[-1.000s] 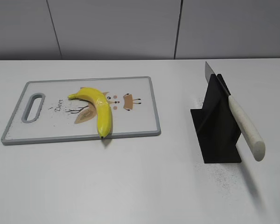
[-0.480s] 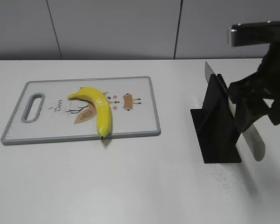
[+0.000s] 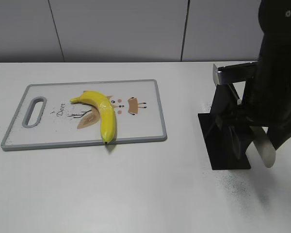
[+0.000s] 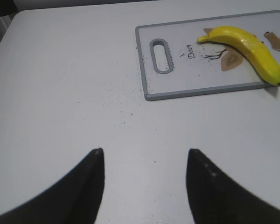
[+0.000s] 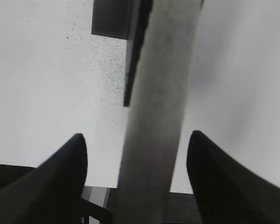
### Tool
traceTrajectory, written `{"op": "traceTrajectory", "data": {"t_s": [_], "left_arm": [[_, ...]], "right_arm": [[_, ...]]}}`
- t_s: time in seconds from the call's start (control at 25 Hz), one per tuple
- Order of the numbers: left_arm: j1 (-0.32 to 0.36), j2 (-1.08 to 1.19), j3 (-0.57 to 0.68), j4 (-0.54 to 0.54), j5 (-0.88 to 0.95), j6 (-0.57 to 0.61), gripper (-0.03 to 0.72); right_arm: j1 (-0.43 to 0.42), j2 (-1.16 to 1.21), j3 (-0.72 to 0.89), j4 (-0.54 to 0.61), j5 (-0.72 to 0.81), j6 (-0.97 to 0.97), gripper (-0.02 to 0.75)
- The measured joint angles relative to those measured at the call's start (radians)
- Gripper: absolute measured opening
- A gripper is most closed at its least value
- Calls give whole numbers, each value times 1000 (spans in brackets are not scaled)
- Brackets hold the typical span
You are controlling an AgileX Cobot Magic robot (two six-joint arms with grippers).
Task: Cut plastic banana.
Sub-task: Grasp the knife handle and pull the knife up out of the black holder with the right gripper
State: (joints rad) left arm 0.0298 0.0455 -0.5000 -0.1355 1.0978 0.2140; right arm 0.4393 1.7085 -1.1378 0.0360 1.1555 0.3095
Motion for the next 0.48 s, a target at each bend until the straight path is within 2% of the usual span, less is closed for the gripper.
{"op": "traceTrajectory", "data": {"t_s": [0.08, 0.12, 0.2, 0.48], "left_arm": [[0, 0, 0, 0, 0, 0, 544], [0, 0, 0, 0, 0, 0, 544], [0, 0, 0, 0, 0, 0, 544], [0, 0, 0, 0, 0, 0, 544]], "right_arm": [[0, 15, 0, -12, -1, 29, 482], [0, 17, 0, -14, -1, 42, 437], [0, 18, 0, -15, 4, 61, 205], [0, 18, -1, -4, 7, 88, 192]]}}
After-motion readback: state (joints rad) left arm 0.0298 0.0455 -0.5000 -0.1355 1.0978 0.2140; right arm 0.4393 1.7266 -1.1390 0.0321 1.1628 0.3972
